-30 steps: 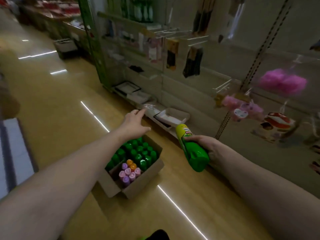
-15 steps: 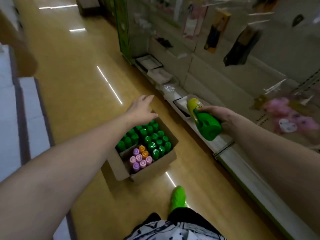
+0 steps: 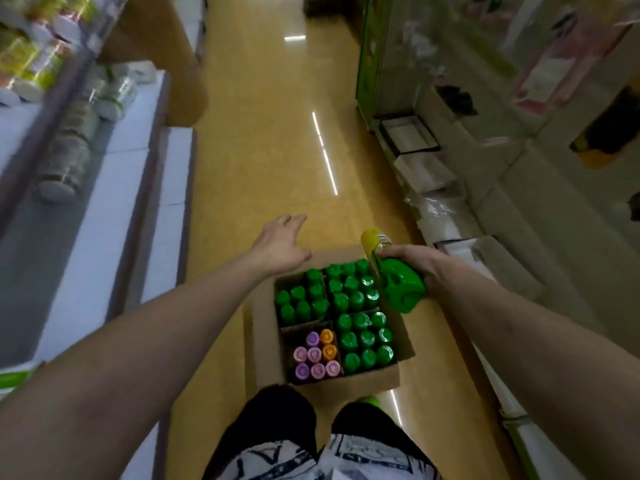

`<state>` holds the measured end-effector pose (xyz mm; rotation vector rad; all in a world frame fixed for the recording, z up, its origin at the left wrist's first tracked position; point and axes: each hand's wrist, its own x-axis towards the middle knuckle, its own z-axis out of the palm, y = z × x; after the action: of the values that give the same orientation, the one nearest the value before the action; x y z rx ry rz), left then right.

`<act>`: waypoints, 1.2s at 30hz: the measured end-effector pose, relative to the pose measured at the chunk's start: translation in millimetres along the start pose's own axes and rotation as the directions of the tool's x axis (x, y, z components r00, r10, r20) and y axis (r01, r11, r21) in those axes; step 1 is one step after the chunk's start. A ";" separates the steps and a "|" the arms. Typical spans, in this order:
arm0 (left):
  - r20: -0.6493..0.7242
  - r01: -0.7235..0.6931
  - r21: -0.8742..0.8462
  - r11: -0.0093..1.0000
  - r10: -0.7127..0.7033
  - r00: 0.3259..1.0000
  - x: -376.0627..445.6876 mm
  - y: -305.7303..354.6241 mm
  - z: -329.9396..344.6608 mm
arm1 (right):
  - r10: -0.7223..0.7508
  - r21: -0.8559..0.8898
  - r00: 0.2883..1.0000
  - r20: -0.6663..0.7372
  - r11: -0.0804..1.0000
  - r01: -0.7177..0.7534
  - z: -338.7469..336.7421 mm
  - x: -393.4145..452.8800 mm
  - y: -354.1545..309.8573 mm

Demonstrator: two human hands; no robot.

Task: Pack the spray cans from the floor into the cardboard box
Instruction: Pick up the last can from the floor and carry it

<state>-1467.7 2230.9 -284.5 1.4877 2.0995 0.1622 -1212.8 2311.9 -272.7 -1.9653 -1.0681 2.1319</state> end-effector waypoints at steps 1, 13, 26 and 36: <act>-0.002 0.031 -0.008 0.999 -0.031 1.000 7.0 -8.2 -2.7 | 0.012 -0.047 1.000 0.024 0.999 -0.011 7.5 10.6 -9.5; 0.145 0.199 -0.054 0.979 -0.189 0.971 125.3 -183.3 -8.1 | 0.250 -0.331 0.957 0.146 0.924 -0.191 164.3 168.7 -83.6; 0.454 0.179 -0.134 0.975 -0.100 0.885 304.3 -350.0 102.9 | 0.391 -0.282 0.904 -0.174 0.859 -0.426 293.7 424.6 -66.8; 0.530 0.170 -0.203 0.964 -0.038 0.847 339.2 -362.7 200.2 | 0.065 -0.827 0.923 -0.380 0.423 -0.370 285.1 526.3 -29.3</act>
<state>-1748.0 2356.4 -723.1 1.1096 1.6418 -0.0297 -1579.8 2457.6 -723.5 -2.8310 -2.3007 1.2470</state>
